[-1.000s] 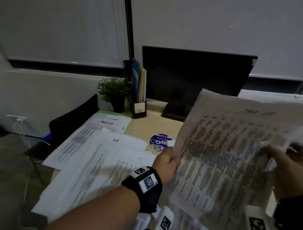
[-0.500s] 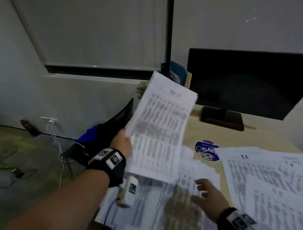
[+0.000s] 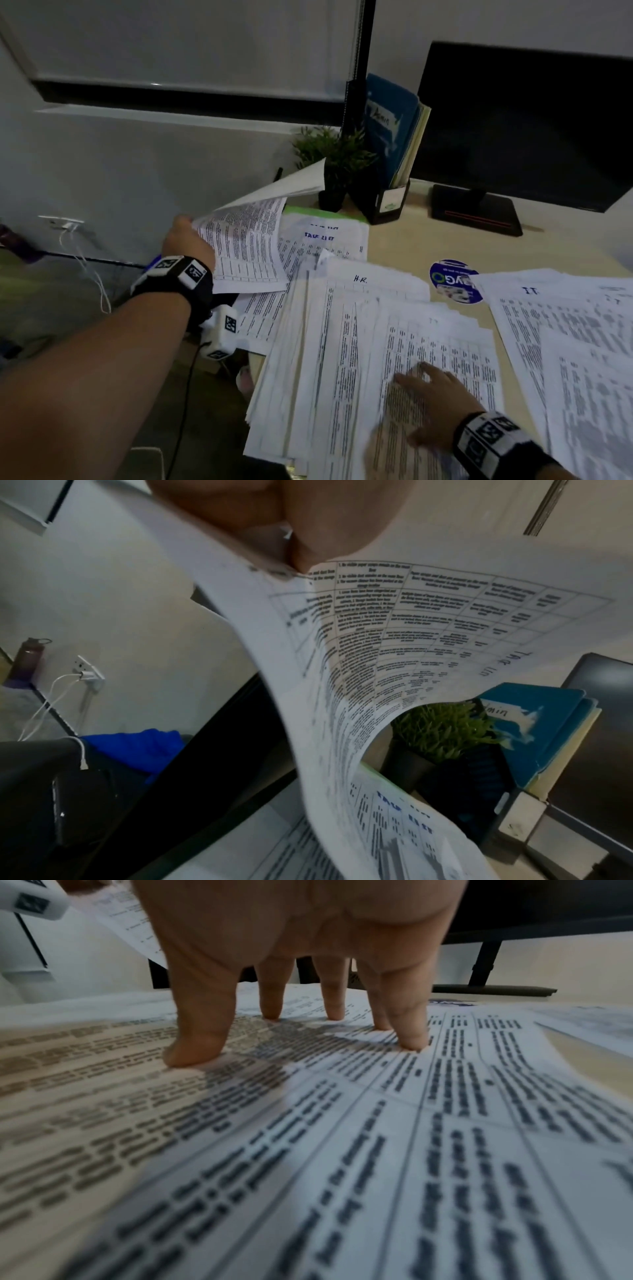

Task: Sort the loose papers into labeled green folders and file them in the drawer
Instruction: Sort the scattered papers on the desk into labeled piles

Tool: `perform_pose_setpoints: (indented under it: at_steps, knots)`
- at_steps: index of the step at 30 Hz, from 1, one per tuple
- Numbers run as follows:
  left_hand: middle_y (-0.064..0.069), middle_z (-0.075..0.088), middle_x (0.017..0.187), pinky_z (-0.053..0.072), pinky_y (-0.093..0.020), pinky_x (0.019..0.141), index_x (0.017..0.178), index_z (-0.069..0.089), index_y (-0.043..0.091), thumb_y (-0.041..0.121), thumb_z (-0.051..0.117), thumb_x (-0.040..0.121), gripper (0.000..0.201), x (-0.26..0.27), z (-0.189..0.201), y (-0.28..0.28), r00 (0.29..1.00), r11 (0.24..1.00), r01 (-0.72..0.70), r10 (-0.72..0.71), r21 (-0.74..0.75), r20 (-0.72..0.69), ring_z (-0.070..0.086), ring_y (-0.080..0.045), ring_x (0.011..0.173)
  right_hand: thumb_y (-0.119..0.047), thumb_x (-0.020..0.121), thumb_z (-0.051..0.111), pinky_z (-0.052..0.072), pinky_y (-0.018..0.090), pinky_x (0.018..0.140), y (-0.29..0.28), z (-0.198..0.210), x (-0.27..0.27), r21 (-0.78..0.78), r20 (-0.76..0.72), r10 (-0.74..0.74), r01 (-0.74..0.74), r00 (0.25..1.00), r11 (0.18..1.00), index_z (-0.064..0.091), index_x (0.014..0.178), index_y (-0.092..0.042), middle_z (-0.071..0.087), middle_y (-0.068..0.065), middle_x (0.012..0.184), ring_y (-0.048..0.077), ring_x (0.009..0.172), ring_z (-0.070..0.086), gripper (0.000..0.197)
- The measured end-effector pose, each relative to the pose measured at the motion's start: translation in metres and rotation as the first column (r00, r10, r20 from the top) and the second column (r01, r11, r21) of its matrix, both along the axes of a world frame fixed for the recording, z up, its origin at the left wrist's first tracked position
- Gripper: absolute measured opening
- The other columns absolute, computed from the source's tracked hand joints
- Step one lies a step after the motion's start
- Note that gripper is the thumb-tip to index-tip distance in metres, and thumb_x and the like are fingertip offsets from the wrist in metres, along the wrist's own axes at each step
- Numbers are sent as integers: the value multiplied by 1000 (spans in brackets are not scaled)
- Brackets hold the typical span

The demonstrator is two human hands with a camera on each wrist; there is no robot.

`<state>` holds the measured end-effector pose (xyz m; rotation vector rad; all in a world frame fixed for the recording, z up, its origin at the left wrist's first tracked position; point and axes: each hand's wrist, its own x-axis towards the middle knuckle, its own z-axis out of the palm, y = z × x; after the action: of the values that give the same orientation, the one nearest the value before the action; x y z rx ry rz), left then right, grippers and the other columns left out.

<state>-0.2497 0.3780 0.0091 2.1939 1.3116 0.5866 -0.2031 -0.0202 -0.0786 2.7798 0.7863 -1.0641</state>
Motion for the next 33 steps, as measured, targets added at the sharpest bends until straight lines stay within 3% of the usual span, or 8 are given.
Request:
perform_pose_setpoints:
  at_steps: [4,12,17,19,22,25,28,33]
  knots:
    - [-23,59,113,44,-42,76,126,47,7,4,36,98,30,4,-11,3,999,999,45,-45,-7,-25,58,-39,98,-60,67,73,18,45,118,-1,-4,-1,-4,13,-18,19,1000,1000,9,143,-55,-2,-10,158,28,145,7,99]
    - [-16,55,99,34,-34,72,118,49,8,10,38,98,23,9,-13,14,982,983,184,-183,23,-52,43,-24,80,-59,65,74,18,44,117,-2,0,-5,7,49,-28,27,998,1000,12,142,-56,1,-12,158,26,145,8,99]
    - [-22,62,99,39,-34,72,93,55,3,10,46,93,12,21,-17,30,982,989,125,-135,-79,-129,54,-33,80,-58,65,75,21,44,116,2,9,-7,9,25,-43,43,999,999,15,142,-56,3,-13,157,25,144,9,97]
    - [-21,62,92,39,-31,71,96,60,-3,9,48,93,17,20,-18,30,977,986,132,-147,-100,-157,55,-31,78,-56,65,76,27,45,113,6,15,-5,-13,-13,-64,64,998,998,19,141,-55,8,-11,155,24,141,16,95]
    - [-13,54,86,39,-33,70,88,53,6,10,44,95,11,18,-17,31,971,985,167,-171,-37,-164,49,-27,76,-57,71,70,34,45,106,28,32,-8,-90,73,27,-21,997,996,32,138,-44,26,-7,145,23,131,28,78]
    - [-16,58,104,43,-36,83,102,53,3,7,40,94,16,23,-16,43,946,968,251,-241,19,-218,56,-32,94,-38,85,59,32,42,106,79,42,-12,-15,313,291,-302,904,953,44,133,-28,35,-3,139,23,127,31,51]
    - [-19,57,117,46,-48,94,115,53,7,5,41,91,27,22,-13,46,924,949,308,-280,71,-260,56,-39,106,-23,80,65,33,46,103,138,31,-20,82,393,508,-579,767,811,53,124,-25,39,-2,139,28,128,34,46]
    - [-17,58,105,49,-45,75,106,49,9,7,39,92,17,18,-15,43,906,915,357,-289,190,-310,57,-34,87,-34,68,80,10,66,108,202,5,-39,-53,174,810,-816,561,576,21,144,-35,11,-6,155,35,141,3,97]
